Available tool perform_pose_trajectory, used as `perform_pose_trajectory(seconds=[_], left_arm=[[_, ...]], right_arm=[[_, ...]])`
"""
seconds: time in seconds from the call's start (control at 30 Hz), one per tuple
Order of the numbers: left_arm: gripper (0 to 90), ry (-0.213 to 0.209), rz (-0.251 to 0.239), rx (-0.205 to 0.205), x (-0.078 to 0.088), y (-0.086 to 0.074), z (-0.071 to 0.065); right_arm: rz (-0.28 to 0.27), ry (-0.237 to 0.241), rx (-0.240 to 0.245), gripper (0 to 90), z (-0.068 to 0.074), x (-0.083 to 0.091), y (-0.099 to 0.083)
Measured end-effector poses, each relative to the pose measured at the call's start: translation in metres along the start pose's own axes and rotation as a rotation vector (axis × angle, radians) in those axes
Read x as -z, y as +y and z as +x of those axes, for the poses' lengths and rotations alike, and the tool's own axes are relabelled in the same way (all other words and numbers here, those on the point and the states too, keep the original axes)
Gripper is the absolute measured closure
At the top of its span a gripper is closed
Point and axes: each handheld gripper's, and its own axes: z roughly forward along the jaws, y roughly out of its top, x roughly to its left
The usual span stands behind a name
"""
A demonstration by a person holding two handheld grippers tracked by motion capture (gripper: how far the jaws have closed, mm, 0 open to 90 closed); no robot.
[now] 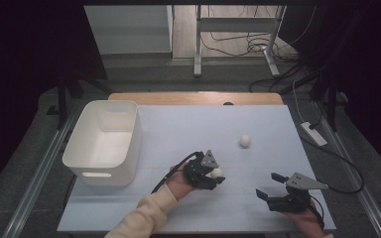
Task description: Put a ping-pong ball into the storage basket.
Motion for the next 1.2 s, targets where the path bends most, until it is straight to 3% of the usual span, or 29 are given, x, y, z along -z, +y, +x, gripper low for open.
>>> perform_pose_trajectory(seconds=[0.63,1.2], left_arm=[[50.9,0.039,-0.044,0.023,0.025,-0.008,0.009],[50.9,0.053,-0.065,0.033,0.037,-0.011,0.014]], right_arm=[[0.001,-0.003,0.008,13.1,0.001,0.001,0.0],[0.002,-0.003,0.007,13.1,0.001,0.001,0.0]])
